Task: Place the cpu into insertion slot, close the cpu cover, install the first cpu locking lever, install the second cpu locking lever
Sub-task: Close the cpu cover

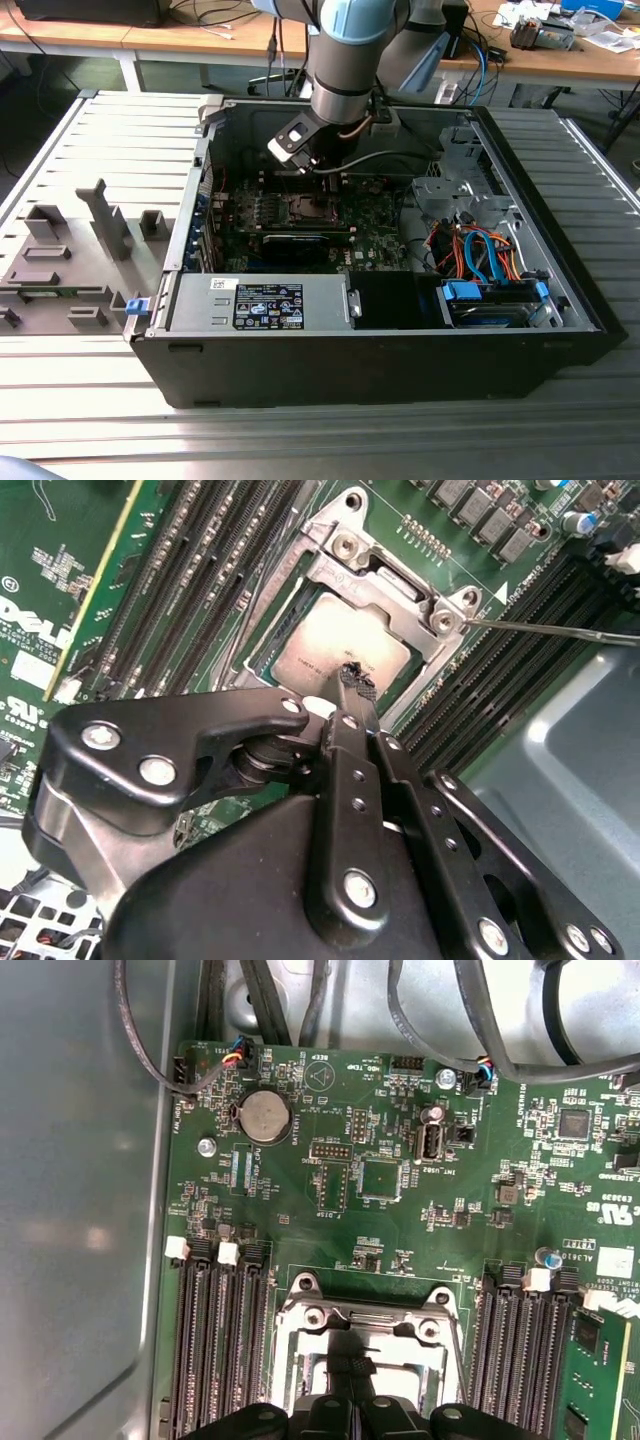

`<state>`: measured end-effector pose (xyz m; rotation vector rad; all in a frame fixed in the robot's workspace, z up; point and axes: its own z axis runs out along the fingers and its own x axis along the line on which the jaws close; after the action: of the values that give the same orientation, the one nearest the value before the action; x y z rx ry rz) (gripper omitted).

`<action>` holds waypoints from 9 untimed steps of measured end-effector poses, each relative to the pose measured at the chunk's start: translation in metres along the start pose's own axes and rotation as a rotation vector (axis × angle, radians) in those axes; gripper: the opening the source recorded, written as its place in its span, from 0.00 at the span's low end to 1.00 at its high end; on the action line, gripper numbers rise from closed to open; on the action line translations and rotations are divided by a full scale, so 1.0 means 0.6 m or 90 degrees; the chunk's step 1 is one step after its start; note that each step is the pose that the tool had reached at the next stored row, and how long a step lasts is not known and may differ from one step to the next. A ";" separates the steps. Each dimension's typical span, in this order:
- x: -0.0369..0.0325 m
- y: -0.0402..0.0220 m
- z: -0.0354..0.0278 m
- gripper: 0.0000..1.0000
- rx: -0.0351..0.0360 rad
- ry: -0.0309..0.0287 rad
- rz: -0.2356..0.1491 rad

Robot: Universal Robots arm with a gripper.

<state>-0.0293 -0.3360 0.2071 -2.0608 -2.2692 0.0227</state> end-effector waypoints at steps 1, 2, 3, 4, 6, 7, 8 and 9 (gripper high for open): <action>0.000 -0.001 -0.006 0.11 0.0001 -0.0009 0.000; 0.000 -0.001 -0.008 0.11 0.0001 -0.0010 0.000; 0.000 -0.001 -0.010 0.11 0.0000 -0.0011 0.000; 0.000 -0.001 -0.015 0.11 0.0000 -0.0012 0.000; 0.000 -0.001 -0.016 0.11 -0.0002 -0.0011 0.000; 0.000 -0.002 -0.016 0.11 -0.0004 -0.0010 0.000; 0.000 -0.003 -0.016 0.11 -0.0006 -0.0012 0.000; 0.000 -0.006 -0.016 0.11 -0.0010 -0.0011 0.000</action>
<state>-0.0322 -0.3365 0.2168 -2.0623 -2.2710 0.0226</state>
